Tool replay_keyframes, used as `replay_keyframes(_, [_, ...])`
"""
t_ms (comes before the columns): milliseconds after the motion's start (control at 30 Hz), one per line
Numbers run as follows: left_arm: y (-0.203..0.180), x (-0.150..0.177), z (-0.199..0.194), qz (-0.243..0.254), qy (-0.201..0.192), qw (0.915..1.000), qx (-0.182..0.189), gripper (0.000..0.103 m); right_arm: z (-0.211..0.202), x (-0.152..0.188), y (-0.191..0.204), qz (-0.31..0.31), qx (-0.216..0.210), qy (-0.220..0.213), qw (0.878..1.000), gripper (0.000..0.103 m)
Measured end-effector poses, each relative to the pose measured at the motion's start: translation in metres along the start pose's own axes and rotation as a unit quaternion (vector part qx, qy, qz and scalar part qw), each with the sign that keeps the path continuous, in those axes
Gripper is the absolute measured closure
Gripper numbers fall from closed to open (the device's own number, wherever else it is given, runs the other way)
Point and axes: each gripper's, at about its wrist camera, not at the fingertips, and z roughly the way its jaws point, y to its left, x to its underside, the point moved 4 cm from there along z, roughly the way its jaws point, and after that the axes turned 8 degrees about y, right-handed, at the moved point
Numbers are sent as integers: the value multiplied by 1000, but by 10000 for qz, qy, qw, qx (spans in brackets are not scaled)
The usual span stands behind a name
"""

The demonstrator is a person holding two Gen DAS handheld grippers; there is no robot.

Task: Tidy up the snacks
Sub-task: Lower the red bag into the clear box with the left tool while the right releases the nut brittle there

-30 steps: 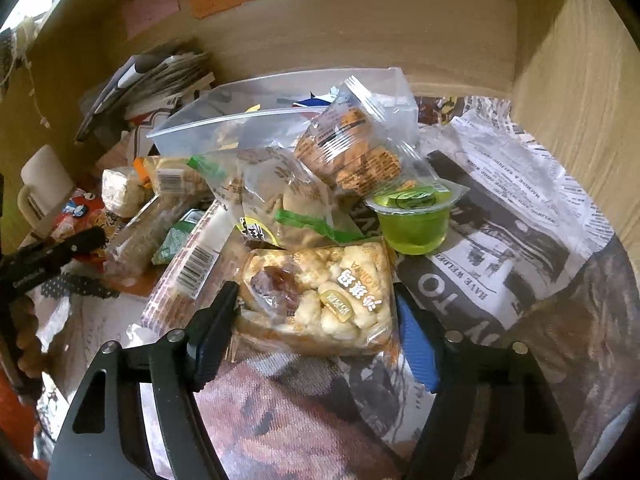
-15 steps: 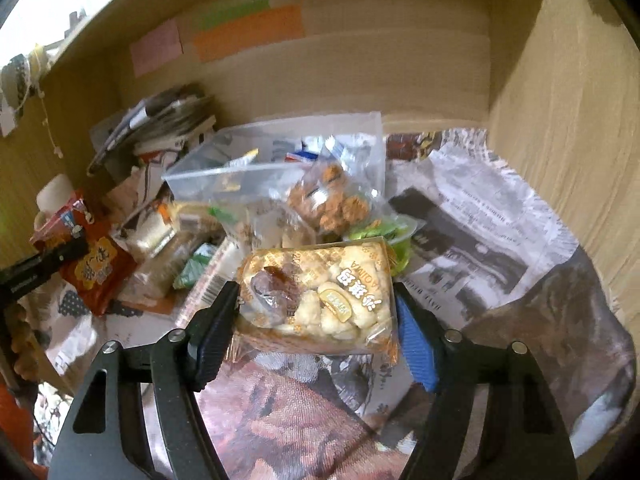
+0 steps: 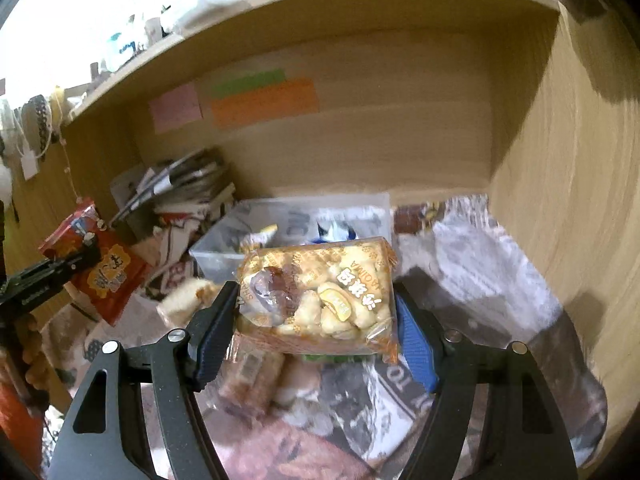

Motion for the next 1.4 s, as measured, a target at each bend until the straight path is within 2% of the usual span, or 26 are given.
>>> replay_keyframes(200, [-7,-23,7,-2,-109,9998,190,79,6,-16,11,-164,-50,-155,9997,32])
replay_keyframes(600, [-27,-62,43,170,-224,9988,396,79,42,-41,27,-365,-203,-105,9991,32])
replay_keyframes(1033, [-47,-88,104,214,-43,9984,517,79,94,-67,28,-538,-29,310,9981,32])
replay_keyframes(1400, [-49,-87,155,220,403,9979,453,79,144,-71,24,-571,-52,996,9934,32])
